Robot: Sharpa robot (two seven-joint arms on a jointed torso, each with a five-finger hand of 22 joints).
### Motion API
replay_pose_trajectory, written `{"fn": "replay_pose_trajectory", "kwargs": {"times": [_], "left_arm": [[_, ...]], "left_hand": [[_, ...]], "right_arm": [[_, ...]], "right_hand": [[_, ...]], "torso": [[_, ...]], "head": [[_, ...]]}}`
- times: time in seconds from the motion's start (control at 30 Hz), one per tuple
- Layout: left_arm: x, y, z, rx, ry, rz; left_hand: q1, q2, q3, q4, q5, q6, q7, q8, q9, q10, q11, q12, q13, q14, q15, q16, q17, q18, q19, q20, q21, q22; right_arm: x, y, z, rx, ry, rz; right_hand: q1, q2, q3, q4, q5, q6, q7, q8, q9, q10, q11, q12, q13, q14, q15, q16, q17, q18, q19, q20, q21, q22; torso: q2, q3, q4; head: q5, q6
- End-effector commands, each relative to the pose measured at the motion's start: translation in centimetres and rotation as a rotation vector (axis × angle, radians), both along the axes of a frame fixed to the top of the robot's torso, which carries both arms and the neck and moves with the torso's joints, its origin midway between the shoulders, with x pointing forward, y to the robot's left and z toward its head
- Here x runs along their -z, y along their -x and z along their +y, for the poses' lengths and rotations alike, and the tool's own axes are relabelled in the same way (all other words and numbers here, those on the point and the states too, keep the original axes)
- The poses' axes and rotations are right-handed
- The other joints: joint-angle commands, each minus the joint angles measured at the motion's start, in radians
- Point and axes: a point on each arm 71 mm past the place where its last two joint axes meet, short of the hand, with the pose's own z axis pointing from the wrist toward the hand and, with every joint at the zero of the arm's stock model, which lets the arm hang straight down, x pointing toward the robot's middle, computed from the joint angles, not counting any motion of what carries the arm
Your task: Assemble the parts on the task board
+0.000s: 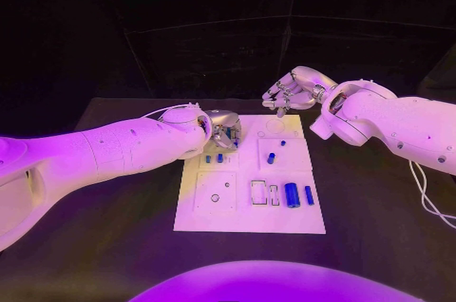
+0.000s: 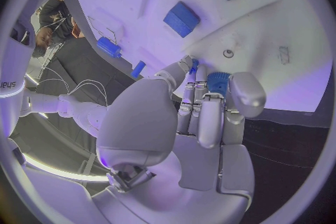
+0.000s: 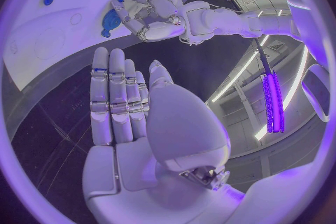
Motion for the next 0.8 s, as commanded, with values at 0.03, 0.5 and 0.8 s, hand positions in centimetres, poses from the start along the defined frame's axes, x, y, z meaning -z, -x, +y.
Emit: {"fn": "replay_pose_trajectory", "kwargs": {"times": [0.03,0.5,0.8], "left_arm": [[0.3,0.1,0.3,0.001,-0.004,-0.019],[-0.9,0.7,1.6,-0.006,0.122,-0.061],[-1.7,0.8,2.7,-0.024,0.153,-0.065]], "left_hand": [[0.017,0.009,0.028,-0.013,-0.003,0.024,-0.002,-0.001,0.003,0.027,-0.005,-0.001,0.006,0.012,-0.005,0.009,0.007,-0.017,0.011,-0.004,0.021,0.018],[-0.004,-0.001,0.070,-0.026,-0.005,0.057,-0.006,-0.015,0.004,0.062,-0.011,-0.024,0.007,0.017,-0.010,0.012,0.007,-0.021,0.016,-0.010,0.046,0.042],[-0.006,-0.002,0.071,-0.025,-0.005,0.058,-0.006,-0.016,0.004,0.063,-0.011,-0.026,0.007,0.017,-0.010,0.012,0.005,-0.021,0.016,-0.010,0.046,0.043]], "right_arm": [[-0.1,0.0,0.1,-0.010,-0.005,-0.004],[-0.1,0.0,0.0,-0.008,-0.005,-0.005],[-0.1,0.0,-0.1,-0.007,-0.005,-0.005]], "right_hand": [[0.004,-0.008,0.002,0.006,0.004,-0.001,0.000,-0.004,0.000,-0.009,0.000,-0.002,-0.001,-0.004,0.004,-0.004,-0.001,0.012,0.004,0.005,-0.007,-0.001],[0.004,-0.008,0.002,0.006,0.004,-0.001,0.000,-0.004,0.000,-0.009,0.000,-0.002,-0.001,-0.004,0.004,-0.004,-0.001,0.012,0.004,0.005,-0.007,-0.001],[0.004,-0.008,0.002,0.006,0.004,-0.001,0.000,-0.004,0.000,-0.009,0.000,-0.002,-0.001,-0.004,0.004,-0.004,-0.001,0.012,0.004,0.005,-0.007,-0.001]], "torso": [[0.000,-0.0004,0.0006],[-0.001,0.0004,0.0023],[0.000,0.0000,0.0017]], "head": [[0.000,0.002],[0.001,0.006],[0.006,0.008]]}}
